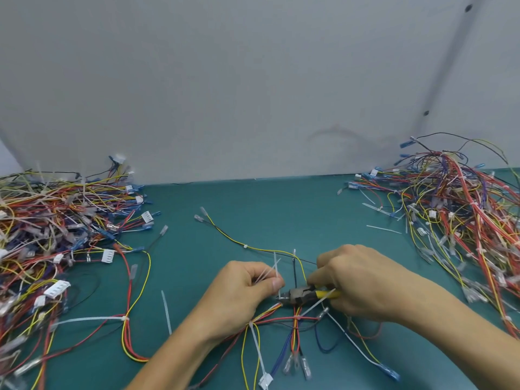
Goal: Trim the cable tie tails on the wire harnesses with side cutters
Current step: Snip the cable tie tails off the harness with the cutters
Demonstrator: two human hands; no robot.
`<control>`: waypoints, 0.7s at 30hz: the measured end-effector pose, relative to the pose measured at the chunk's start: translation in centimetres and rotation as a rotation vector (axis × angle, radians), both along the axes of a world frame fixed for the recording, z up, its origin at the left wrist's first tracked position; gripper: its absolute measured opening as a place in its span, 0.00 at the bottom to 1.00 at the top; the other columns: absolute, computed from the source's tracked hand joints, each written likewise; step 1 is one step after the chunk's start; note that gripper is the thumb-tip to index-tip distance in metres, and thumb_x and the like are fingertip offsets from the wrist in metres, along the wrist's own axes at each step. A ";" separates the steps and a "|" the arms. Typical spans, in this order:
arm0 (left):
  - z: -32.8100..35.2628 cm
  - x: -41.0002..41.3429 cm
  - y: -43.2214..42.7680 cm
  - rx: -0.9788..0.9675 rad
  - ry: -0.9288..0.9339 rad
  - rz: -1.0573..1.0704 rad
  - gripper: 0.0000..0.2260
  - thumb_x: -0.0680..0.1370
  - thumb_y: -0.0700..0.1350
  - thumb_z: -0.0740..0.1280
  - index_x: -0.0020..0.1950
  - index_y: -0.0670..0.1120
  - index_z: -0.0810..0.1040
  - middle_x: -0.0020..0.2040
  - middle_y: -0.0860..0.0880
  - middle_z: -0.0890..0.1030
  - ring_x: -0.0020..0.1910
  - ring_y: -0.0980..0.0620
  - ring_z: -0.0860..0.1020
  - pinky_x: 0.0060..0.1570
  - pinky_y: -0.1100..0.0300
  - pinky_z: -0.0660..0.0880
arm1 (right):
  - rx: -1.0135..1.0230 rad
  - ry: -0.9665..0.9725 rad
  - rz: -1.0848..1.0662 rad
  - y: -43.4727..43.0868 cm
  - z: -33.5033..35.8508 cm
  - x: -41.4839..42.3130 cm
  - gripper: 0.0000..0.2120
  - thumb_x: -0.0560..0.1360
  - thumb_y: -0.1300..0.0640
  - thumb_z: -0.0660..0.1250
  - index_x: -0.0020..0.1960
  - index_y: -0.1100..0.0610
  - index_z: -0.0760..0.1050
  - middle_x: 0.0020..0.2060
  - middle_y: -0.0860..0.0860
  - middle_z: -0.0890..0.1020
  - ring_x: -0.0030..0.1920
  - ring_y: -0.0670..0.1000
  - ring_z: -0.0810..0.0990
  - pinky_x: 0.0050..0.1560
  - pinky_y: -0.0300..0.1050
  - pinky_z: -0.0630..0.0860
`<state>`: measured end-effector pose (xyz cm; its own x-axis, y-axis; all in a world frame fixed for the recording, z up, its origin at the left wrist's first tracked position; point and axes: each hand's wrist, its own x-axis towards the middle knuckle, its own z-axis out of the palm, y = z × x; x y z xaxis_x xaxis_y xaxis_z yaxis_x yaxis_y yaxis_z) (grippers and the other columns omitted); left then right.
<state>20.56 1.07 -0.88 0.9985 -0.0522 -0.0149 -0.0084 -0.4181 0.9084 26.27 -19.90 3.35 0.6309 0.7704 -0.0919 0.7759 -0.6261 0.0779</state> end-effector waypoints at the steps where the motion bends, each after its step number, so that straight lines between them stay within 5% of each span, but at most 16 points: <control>1: 0.0 0.0 -0.1 0.008 0.000 0.001 0.07 0.76 0.45 0.69 0.40 0.45 0.82 0.33 0.54 0.78 0.33 0.59 0.72 0.38 0.65 0.68 | -0.005 -0.008 0.010 0.0 0.0 0.0 0.03 0.71 0.54 0.62 0.41 0.48 0.67 0.38 0.48 0.69 0.40 0.55 0.68 0.37 0.46 0.66; 12: 0.2 -0.6 -0.9 0.028 -0.109 0.022 0.10 0.79 0.45 0.64 0.39 0.45 0.75 0.28 0.57 0.67 0.29 0.57 0.63 0.31 0.64 0.60 | -0.019 -0.035 -0.042 0.1 0.0 -0.4 0.04 0.72 0.53 0.61 0.46 0.51 0.72 0.42 0.50 0.76 0.44 0.57 0.74 0.37 0.45 0.68; 17: -0.1 -0.4 -0.8 -0.160 -0.075 0.097 0.10 0.82 0.41 0.58 0.41 0.46 0.71 0.31 0.53 0.72 0.27 0.55 0.63 0.30 0.61 0.60 | 0.188 0.023 -0.312 -2.0 1.2 -0.3 0.08 0.74 0.49 0.62 0.50 0.51 0.70 0.44 0.50 0.78 0.48 0.56 0.75 0.45 0.49 0.74; 21: -0.2 -0.2 -0.9 -0.275 0.001 0.134 0.09 0.80 0.35 0.54 0.46 0.46 0.70 0.32 0.51 0.75 0.27 0.53 0.68 0.28 0.62 0.64 | 0.369 0.106 -0.454 -3.8 2.3 -1.3 0.13 0.72 0.48 0.65 0.45 0.47 0.59 0.37 0.47 0.70 0.37 0.47 0.69 0.34 0.43 0.63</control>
<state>20.32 0.13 -1.09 0.9968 0.0777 -0.0191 0.0309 -0.1537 0.9876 24.97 -23.65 5.63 0.9069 0.4184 0.0500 0.4155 -0.8682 -0.2713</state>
